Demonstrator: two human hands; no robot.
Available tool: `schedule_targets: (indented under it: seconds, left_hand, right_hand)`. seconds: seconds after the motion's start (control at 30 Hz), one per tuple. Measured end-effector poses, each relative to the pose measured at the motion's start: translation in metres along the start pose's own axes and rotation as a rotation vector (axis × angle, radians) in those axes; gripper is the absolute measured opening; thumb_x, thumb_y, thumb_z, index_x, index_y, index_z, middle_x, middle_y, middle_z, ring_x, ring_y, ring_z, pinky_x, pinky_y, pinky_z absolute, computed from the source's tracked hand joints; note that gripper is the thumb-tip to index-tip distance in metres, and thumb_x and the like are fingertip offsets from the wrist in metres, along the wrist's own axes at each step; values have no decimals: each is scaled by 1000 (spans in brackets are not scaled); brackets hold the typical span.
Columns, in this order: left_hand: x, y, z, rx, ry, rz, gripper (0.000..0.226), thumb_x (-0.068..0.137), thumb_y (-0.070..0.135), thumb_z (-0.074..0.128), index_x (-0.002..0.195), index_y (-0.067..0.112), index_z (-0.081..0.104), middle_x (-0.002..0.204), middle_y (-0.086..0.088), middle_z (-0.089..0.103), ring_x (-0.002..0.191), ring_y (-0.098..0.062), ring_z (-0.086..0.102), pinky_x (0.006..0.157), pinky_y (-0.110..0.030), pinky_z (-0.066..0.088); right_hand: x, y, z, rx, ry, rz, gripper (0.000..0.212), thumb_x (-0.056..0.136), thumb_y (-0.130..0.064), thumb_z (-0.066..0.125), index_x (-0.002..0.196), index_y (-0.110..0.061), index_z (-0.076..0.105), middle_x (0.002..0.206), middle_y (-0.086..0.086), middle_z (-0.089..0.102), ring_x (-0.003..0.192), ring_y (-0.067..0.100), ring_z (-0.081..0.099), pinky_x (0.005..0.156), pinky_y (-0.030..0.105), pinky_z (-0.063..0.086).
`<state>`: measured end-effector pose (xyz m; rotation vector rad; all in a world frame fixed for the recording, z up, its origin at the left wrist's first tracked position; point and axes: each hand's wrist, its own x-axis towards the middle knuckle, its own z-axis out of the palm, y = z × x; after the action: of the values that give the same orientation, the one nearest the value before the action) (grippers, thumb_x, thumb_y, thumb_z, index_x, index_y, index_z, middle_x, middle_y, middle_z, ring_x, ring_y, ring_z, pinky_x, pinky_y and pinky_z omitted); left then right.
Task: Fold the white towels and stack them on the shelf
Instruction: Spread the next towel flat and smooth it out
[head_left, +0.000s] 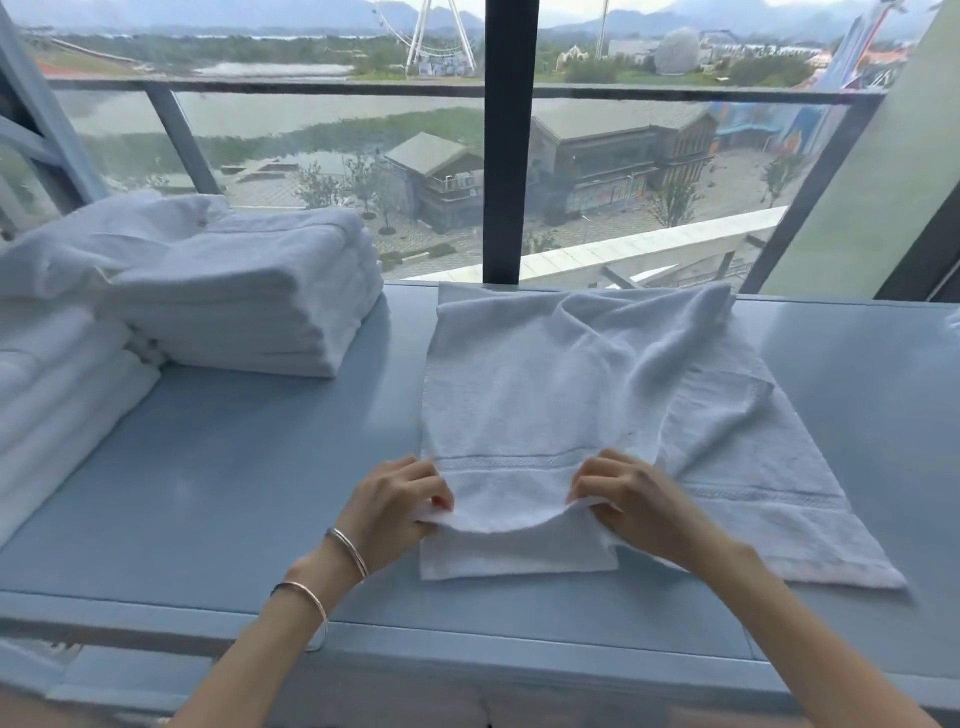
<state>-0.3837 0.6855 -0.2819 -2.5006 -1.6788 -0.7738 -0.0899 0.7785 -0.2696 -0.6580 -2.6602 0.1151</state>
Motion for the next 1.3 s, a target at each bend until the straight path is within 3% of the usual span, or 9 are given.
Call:
schedule_targets:
  seconds: [0.17,0.23,0.37,0.57,0.67,0.9,1.0,1.13,1.3]
  left_hand:
    - [-6,2,-8,-86,-32,-24,17,67,25,68,79,32,59,77,15,61,74,-5,50,67,-21,39]
    - [-8,7,-10,-96,46,-24,2,75,31,62,77,30,61,76,15,61,72,-6,52,67,-22,39]
    - [-9,18,-25,-171,232,-37,4,79,27,65,76,25,63,76,13,60,70,-7,55,67,-22,43]
    - [-28,21,-10,-218,3,10,2,77,28,63,77,29,61,77,13,61,73,-5,51,69,-21,42]
    - [-35,23,-3,-282,6,-86,3,72,26,61,75,28,62,75,12,60,72,-2,49,67,-18,43]
    - [-33,25,-17,-65,64,25,18,66,15,53,73,29,45,72,13,53,70,-8,48,72,-22,36]
    - [-37,26,-15,44,16,40,20,62,15,47,74,30,40,71,13,52,70,-8,44,70,-21,34]
    - [-43,21,-13,99,-32,19,21,59,16,42,74,30,37,71,13,51,69,-8,42,68,-20,32]
    - [-42,21,-15,153,-32,35,23,58,12,41,72,28,33,69,12,51,69,-11,41,68,-21,32]
  right_hand:
    - [2,-1,-9,-25,148,23,35,65,6,63,75,-27,70,79,-12,64,74,10,52,57,23,46]
    - [6,-5,-24,-14,274,41,29,69,6,65,74,-22,71,79,-11,65,73,12,57,53,25,48]
    - [4,-15,-39,-1,411,30,22,71,3,64,71,-17,73,80,-9,66,73,17,60,61,30,47]
    - [-30,-15,-4,-18,84,50,31,63,-9,69,80,-35,67,82,-18,62,78,5,52,65,22,36]
    - [-34,-20,3,-34,116,68,26,65,-13,70,80,-33,66,82,-17,63,78,7,51,61,25,39]
    - [-33,-28,-14,-63,352,22,23,86,-8,54,85,-19,74,86,-8,67,78,16,58,62,31,48]
    - [-37,-33,-9,-97,274,-61,23,86,-7,54,90,-23,71,88,-8,67,78,16,58,63,29,44]
    - [-52,-39,15,-94,192,-44,33,97,-13,35,104,-29,63,96,-5,65,85,15,56,65,28,41]
    - [-51,-40,11,-159,272,151,41,75,-7,49,106,-30,62,107,-4,62,101,18,52,74,34,45]
